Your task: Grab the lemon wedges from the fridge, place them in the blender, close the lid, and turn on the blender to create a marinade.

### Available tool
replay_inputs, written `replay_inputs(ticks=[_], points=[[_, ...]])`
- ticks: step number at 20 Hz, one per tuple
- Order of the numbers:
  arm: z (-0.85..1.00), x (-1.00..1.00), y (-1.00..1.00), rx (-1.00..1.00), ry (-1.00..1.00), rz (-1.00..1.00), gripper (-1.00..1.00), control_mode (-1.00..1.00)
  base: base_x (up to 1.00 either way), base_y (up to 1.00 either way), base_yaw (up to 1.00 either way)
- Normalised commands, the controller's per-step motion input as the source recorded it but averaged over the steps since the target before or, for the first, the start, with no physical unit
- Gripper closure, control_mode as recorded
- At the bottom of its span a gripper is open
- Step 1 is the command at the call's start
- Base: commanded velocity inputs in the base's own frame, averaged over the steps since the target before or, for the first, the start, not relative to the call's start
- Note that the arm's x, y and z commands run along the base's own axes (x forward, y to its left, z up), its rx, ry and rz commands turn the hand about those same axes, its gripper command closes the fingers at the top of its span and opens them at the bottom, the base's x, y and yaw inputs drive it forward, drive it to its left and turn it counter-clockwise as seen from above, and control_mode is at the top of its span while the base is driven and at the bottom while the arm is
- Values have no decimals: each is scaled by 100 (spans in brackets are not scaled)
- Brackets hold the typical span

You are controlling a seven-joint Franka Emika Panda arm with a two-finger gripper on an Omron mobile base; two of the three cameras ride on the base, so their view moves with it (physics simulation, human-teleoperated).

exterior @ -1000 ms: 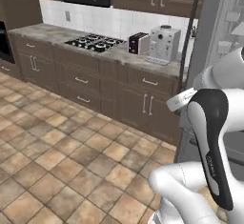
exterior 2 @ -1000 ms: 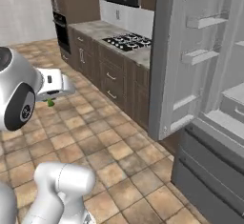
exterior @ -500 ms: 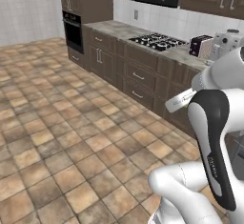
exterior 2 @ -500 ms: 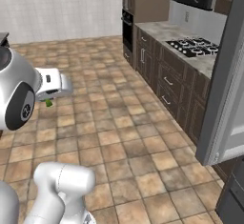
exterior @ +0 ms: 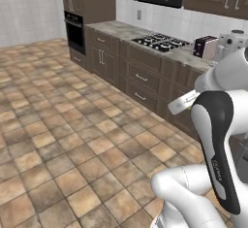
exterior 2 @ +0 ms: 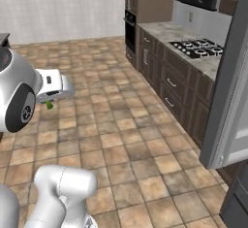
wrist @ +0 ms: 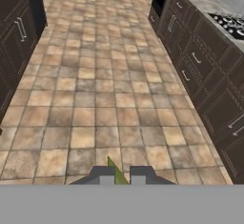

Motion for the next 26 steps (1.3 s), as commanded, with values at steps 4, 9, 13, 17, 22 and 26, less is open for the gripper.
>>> replay_inputs(ticks=[4, 9, 13, 17, 22, 26], points=[[0, 0, 0, 0, 0, 0, 100, 100, 19, 4, 3], [0, 0, 0, 0, 0, 0, 100, 100, 17, 7, 7], [0, 0, 0, 0, 0, 0, 100, 100, 9, 7, 37], [0, 0, 0, 0, 0, 0, 100, 100, 0, 0, 49], [0, 0, 0, 0, 0, 0, 100, 100, 22, 0, 40], [0, 0, 0, 0, 0, 0, 100, 100, 90, 0, 16]])
